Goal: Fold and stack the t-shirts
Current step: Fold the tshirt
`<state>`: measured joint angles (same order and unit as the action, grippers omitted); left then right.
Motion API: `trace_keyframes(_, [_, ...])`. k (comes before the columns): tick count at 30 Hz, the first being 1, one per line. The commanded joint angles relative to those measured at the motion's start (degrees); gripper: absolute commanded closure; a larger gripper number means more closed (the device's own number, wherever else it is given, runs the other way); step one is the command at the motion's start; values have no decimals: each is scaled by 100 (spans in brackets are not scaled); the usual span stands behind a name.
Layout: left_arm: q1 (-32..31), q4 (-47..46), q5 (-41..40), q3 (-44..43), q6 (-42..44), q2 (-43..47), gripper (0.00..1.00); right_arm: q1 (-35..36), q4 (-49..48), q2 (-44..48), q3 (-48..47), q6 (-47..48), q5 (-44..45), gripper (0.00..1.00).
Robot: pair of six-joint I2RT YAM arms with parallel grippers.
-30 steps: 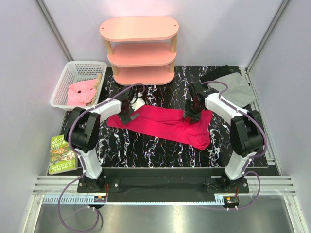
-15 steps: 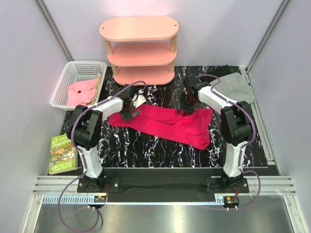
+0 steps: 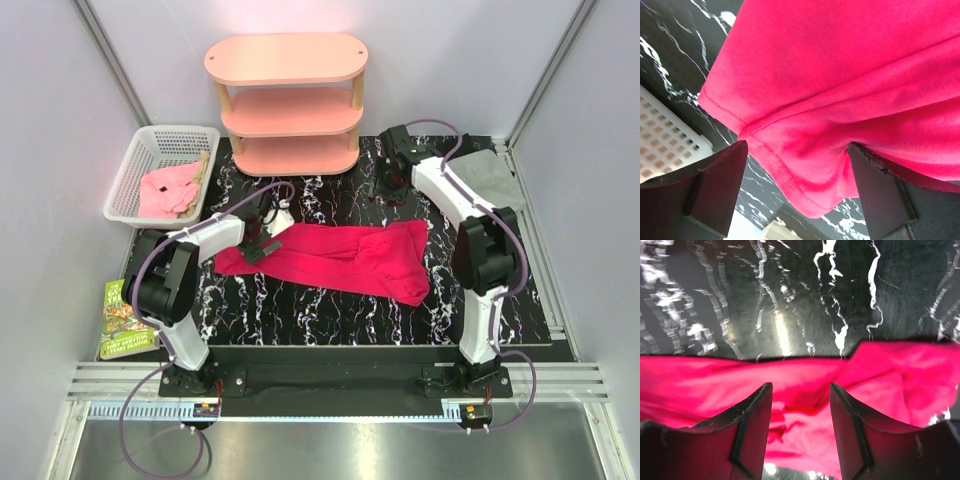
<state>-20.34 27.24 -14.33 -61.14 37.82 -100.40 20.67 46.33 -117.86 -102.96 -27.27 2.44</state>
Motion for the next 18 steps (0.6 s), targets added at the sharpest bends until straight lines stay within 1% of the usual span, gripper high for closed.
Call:
trace_keyframes(1, [30,166,-123,191,94,398,12,-10,237,1413,248,-322,-189,45])
trace_keyframes(2, [30,211,-106,191,76,511,12,-10,158,1842,841,-523,-330,46])
trace_keyframes(4, [21,333,-35,173,41,653,12,-1,-70,2196,1494,-674,-612,49])
trace_keyframes(5, [12,395,-9,147,41,801,12,-10,-123,2415,2098,-736,-630,50])
trace_keyframes(8, [-23,746,114,-116,-12,1161,11,-10,-334,2418,2971,-833,-490,52])
trace_keyframes(11, [-49,1080,307,-503,-47,1469,9,-10,-475,2146,3263,-841,-578,51])
trace_keyframes(13, [-58,1151,448,-687,-65,1515,8,-10,-554,1944,3256,-833,-543,52])
trace_keyframes(16, [-75,1082,414,-819,-161,1226,9,-19,-546,1487,3098,-885,-586,55])
trace_keyframes(18, [-76,1029,369,-951,-301,778,11,-10,-546,1258,3071,-973,-595,57])
